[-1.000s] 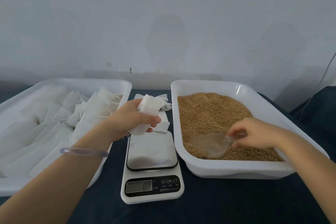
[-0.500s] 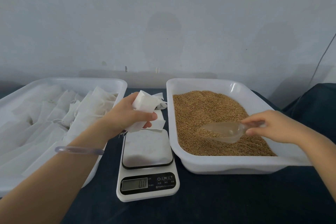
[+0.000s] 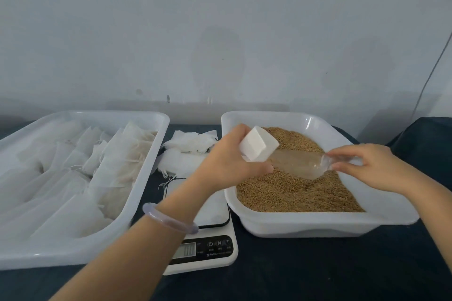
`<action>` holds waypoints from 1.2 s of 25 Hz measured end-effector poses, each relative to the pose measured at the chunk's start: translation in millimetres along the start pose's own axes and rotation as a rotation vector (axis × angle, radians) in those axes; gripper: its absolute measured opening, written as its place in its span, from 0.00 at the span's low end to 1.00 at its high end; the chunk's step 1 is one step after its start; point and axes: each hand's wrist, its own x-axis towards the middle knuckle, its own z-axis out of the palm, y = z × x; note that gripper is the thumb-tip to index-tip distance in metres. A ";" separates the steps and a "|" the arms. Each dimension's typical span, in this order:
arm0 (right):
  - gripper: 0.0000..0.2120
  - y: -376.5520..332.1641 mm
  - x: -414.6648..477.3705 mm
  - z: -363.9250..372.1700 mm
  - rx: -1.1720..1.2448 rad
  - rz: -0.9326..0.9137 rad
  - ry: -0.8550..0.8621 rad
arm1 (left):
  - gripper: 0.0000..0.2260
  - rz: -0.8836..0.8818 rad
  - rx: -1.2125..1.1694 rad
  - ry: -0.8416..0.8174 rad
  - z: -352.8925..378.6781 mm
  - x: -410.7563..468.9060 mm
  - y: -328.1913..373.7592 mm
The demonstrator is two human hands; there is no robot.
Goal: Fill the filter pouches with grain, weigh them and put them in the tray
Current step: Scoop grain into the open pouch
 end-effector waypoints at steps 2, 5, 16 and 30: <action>0.12 -0.9 -4.3 -14.2 0.051 -0.027 0.068 | 0.19 0.041 -0.010 0.010 10.6 5.1 1.9; 0.12 -4.2 -10.2 -38.1 0.118 -0.054 0.123 | 0.19 0.009 0.036 0.043 20.8 7.8 -7.8; 0.12 -39.0 -4.6 -66.9 -0.268 -0.259 0.158 | 0.20 -0.059 0.172 0.054 32.6 6.0 -21.1; 0.12 -59.1 10.9 -70.8 -0.400 -0.263 0.148 | 0.19 -0.076 0.410 0.014 39.6 8.3 -19.5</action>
